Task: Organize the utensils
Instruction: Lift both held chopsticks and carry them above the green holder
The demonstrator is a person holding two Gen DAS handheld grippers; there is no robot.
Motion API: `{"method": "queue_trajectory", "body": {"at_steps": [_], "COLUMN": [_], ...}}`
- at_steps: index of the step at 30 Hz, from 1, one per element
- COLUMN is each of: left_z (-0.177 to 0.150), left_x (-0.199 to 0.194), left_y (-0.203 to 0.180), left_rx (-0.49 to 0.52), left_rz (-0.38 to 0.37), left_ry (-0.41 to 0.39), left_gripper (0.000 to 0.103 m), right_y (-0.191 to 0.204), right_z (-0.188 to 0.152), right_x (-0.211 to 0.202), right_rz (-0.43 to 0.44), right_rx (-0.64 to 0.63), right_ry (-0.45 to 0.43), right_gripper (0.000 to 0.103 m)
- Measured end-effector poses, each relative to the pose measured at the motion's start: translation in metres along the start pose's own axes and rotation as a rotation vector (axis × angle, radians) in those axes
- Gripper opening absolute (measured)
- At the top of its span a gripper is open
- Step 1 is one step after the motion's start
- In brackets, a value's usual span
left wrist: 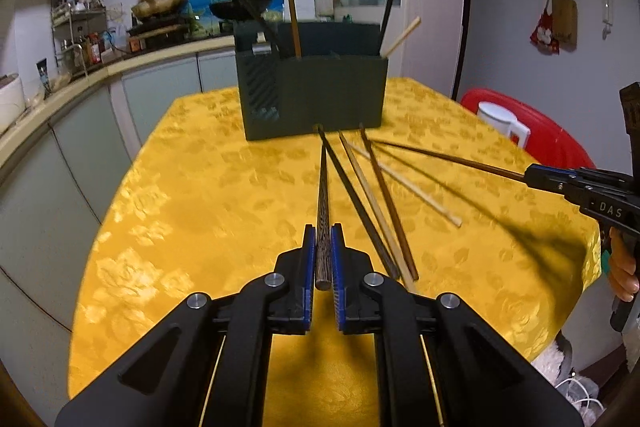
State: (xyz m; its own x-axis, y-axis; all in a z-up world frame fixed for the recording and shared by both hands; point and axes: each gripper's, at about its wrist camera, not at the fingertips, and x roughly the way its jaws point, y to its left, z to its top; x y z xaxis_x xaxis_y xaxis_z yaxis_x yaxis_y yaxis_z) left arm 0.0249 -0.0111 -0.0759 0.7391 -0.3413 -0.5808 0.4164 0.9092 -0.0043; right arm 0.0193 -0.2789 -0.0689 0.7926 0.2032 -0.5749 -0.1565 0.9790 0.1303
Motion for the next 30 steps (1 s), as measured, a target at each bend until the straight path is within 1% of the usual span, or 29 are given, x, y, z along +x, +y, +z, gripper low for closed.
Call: {"method": "queue_trajectory", "body": {"at_steps": [3,13,18,24,30], "left_z": [0.011,0.069,0.091,0.115,0.126], "left_x": [-0.010,-0.043,-0.049,-0.049,-0.043], "left_y": [0.002,0.004,0.005,0.008,0.014], "left_rx": [-0.004,0.008,0.004,-0.010,-0.023], "left_rz": [0.003,0.009,0.003,-0.013,-0.019], "left_ry": [-0.033,-0.166,-0.199,-0.216,-0.201], "left_gripper": [0.007,0.007,0.007,0.007,0.007], "right_y": [0.002,0.003,0.008,0.008,-0.001], "right_z": [0.012,0.054,0.077,0.100,0.124], "right_x": [-0.014,-0.045,-0.053,-0.049,-0.036], "right_rz": [0.004,0.022,0.029,0.038,0.044], "right_rx": [-0.005,-0.002,-0.020,-0.012,0.025], "right_ry": [-0.046,-0.180,-0.227,-0.233,-0.196], "right_gripper": [0.007,0.007,0.007,0.007,0.007]}}
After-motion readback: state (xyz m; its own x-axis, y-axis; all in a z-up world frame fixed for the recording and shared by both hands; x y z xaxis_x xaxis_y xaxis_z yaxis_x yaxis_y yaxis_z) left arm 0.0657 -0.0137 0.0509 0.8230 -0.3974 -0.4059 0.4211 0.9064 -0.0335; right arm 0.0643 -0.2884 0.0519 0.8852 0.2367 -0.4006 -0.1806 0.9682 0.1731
